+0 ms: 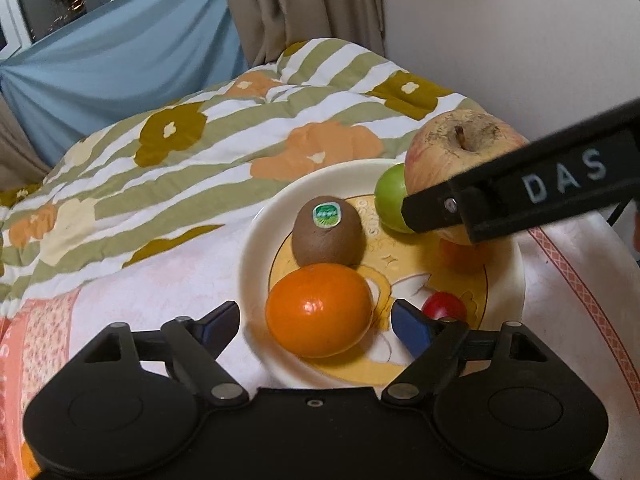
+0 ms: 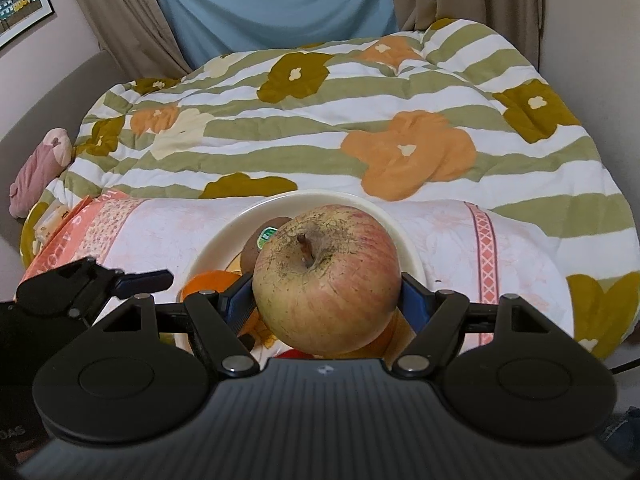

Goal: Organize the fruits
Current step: 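Lower the orange and apple into the duck bowl and open both tools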

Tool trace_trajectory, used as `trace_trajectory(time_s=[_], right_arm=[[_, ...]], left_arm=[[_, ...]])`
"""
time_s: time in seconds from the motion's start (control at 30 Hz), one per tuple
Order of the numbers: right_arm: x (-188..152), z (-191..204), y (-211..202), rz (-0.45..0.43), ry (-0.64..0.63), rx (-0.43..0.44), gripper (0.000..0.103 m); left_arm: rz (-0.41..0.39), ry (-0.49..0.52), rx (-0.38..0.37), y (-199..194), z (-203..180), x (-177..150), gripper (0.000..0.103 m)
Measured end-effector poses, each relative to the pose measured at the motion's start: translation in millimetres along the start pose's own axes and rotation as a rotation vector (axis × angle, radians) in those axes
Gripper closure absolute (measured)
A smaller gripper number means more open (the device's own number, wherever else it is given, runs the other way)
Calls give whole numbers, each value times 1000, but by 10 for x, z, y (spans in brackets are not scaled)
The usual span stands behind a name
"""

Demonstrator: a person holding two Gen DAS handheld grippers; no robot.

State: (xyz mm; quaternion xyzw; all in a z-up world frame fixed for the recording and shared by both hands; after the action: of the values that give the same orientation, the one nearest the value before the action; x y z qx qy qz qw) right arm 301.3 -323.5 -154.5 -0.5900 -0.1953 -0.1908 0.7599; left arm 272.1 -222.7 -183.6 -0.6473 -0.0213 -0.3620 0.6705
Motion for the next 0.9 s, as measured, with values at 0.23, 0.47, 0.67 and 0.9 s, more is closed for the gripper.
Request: trace_trajectory(time_s=[0.23,0.47,0.67,0.9], right_arm=[[53,151,135,12,-18,29,14],[89,238,303,24,-26,54,14],[55,280,372,37,-46,53,14],[-15,283,367,17,-49,18,3]], left_arm=[[14,-63,-6,-153,136,-188,16],[5,-90,26,-285,237,-285,16],[-1,-108,36,-347,295,-313,16],[3,-115,41,-383,322,-385,16]])
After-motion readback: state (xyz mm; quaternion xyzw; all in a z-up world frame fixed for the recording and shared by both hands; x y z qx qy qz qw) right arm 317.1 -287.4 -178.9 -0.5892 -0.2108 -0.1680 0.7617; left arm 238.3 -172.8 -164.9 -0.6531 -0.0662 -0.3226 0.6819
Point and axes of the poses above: each gripper's, at about its wrist camera, not at the fingertips, and y roughly the way its jaws point, z to its left, x to its top, the point moved 10 cm from there along y, roughly the way its jaws point, and after that the axes turned 9 degrees about z, right-handed, at the moved point
